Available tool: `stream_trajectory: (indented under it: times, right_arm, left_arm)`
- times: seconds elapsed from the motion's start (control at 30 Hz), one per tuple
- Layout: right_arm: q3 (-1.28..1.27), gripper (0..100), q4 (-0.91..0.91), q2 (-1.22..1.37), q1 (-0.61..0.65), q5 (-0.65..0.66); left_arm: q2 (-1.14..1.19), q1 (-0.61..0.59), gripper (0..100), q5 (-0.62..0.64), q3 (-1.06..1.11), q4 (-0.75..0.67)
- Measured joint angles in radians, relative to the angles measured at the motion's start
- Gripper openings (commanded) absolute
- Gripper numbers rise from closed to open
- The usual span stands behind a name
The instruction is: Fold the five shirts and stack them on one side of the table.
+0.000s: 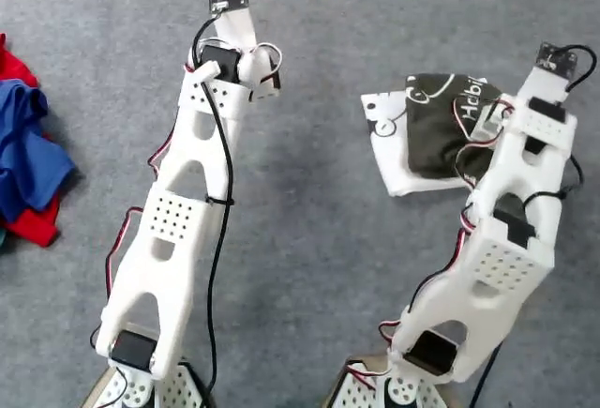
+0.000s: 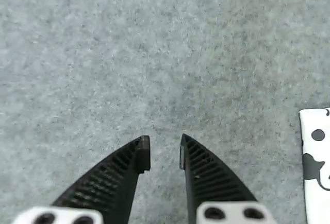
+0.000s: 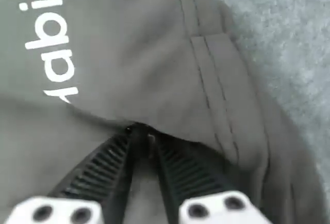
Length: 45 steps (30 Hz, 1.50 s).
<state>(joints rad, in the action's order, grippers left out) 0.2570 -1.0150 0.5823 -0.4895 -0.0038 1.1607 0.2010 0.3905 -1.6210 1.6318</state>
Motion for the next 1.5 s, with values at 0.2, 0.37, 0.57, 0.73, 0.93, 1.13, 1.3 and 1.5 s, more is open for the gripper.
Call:
stream_trajectory:
  times: [0.2,0.37,0.57,0.73,0.93,1.13,1.3,1.5]
  right_arm:
    - [0.172,1.8,-0.189,-0.104,0.049,0.006]
    - [0.255,1.8,-0.167,-0.115,0.008,0.006]
    - [0.279,1.5,-0.112,0.092,-0.037,0.040]
    - [0.376,1.5,-0.115,0.215,-0.029,0.040]
    - [0.611,1.5,-0.322,0.213,0.008,0.041]
    - [0.937,1.5,-0.626,0.169,0.107,0.043]
    - [0.982,1.5,-0.738,0.166,0.206,0.028]
    - [0.736,1.8,-0.741,0.227,0.270,-0.054]
  left_arm:
    - [0.000,0.000,12,0.000,0.000,0.000]
    - [0.000,0.000,12,0.000,0.000,0.043]
    - [0.000,-0.037,12,-0.011,0.000,0.084]
    - [-0.046,-0.083,12,-0.127,0.000,0.098]
    - [-0.163,-0.163,12,-0.157,0.000,0.120]
    - [-0.269,-0.261,12,-0.247,0.000,0.121]
    - [-0.397,-0.381,13,-0.348,0.041,0.121]
    - [-0.626,-0.588,13,-0.456,0.322,0.121]
